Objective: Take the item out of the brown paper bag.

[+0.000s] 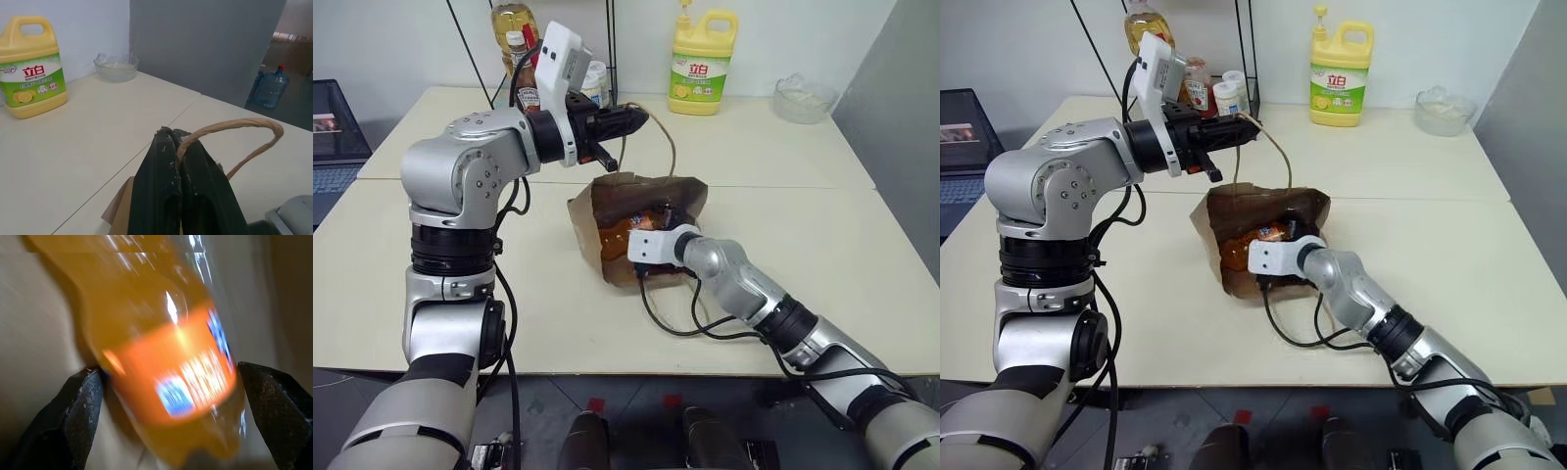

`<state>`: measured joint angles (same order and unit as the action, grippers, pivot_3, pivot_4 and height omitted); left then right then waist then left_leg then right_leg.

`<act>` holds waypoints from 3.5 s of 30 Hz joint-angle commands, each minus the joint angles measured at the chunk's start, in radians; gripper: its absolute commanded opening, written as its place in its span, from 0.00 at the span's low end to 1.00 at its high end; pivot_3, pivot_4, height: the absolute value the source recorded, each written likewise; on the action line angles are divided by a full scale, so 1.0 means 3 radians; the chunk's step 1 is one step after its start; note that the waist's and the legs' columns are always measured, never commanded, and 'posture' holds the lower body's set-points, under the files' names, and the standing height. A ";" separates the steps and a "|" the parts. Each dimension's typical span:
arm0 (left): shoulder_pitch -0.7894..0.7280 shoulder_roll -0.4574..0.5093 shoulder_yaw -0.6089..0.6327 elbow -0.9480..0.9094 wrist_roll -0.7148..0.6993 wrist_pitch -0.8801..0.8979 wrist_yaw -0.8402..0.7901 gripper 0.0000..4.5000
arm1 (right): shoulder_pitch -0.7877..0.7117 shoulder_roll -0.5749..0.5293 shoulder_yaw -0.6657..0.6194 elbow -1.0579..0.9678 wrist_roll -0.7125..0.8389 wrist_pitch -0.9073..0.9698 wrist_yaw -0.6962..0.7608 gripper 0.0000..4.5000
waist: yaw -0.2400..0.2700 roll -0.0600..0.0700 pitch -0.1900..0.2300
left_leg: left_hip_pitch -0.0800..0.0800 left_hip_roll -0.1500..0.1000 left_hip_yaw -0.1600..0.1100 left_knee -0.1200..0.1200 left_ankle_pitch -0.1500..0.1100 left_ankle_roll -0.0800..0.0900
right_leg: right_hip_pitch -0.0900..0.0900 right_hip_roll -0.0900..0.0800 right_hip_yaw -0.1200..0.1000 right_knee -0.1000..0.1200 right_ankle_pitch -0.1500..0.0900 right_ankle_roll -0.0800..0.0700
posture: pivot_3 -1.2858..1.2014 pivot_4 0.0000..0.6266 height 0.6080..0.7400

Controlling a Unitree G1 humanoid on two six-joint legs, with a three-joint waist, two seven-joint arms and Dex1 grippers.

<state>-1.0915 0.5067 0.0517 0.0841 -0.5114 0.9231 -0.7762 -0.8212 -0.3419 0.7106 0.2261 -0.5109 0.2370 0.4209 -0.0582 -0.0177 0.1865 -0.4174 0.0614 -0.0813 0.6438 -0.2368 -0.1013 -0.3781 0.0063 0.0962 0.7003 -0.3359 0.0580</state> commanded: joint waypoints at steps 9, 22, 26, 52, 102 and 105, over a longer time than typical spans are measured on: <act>-0.0009 0.0030 0.0088 -0.0125 -0.0050 -0.0056 0.0028 0.00 | 0.0019 0.0012 -0.0250 0.0132 -0.0204 -0.0495 -0.0058 0.72 | 0.0004 0.0000 0.0000 | 0.0000 0.0000 0.0000 0.0001 0.0001 -0.0001 | 0.0001 -0.0001 0.0000 0.0001 0.0000 0.0000 | 0.52 0.24 1.00; 0.0024 0.0076 0.0059 0.0012 0.0088 -0.0197 0.0082 0.00 | 0.0473 -0.0259 -0.0817 -0.0861 0.0110 -0.0808 0.0126 0.72 | 0.0005 0.0000 0.0000 | -0.0001 -0.0001 0.0000 -0.0001 0.0001 -0.0002 | 0.0000 -0.0001 0.0000 0.0000 0.0000 0.0000 | 0.52 0.24 1.00; 0.0020 0.0081 -0.0047 0.0212 0.0339 -0.0387 0.0237 0.00 | 0.0718 -0.0441 -0.1033 -0.1234 0.0322 -0.0956 0.0286 0.72 | 0.0011 0.0000 0.0000 | 0.0000 -0.0001 0.0000 0.0000 0.0001 -0.0001 | 0.0002 -0.0001 0.0000 0.0000 0.0000 0.0000 | 0.52 0.24 1.00; 0.0028 -0.0012 -0.0164 0.0688 0.0829 -0.0984 0.0325 0.00 | 0.1589 -0.1723 -0.2419 -0.1326 0.1075 0.0324 0.1254 0.72 | 0.0068 0.0000 0.0001 | 0.0002 -0.0003 0.0004 0.0002 0.0000 0.0001 | 0.0007 -0.0002 0.0003 -0.0003 0.0000 0.0000 | 0.52 0.24 1.00; 0.3772 -0.0450 0.0448 -0.1725 0.0882 -0.1025 0.1430 1.00 | 0.3065 0.0326 -0.2658 -0.3230 0.1704 0.1440 -0.0636 1.00 | 0.0138 0.0002 -0.0016 | 0.0012 -0.0001 -0.0003 0.0004 -0.0005 0.0013 | 0.0019 -0.0004 -0.0001 0.0006 0.0001 0.0001 | 0.52 0.24 1.00; 0.3989 -0.0668 0.0322 -0.1776 0.0983 -0.1089 0.1603 1.00 | 0.3225 0.0458 -0.2593 -0.3210 0.1657 0.1381 -0.0773 1.00 | 0.0120 0.0003 -0.0019 | 0.0031 0.0000 0.0005 0.0000 -0.0006 0.0013 | 0.0033 -0.0004 0.0007 0.0004 0.0001 0.0001 | 0.52 0.24 1.00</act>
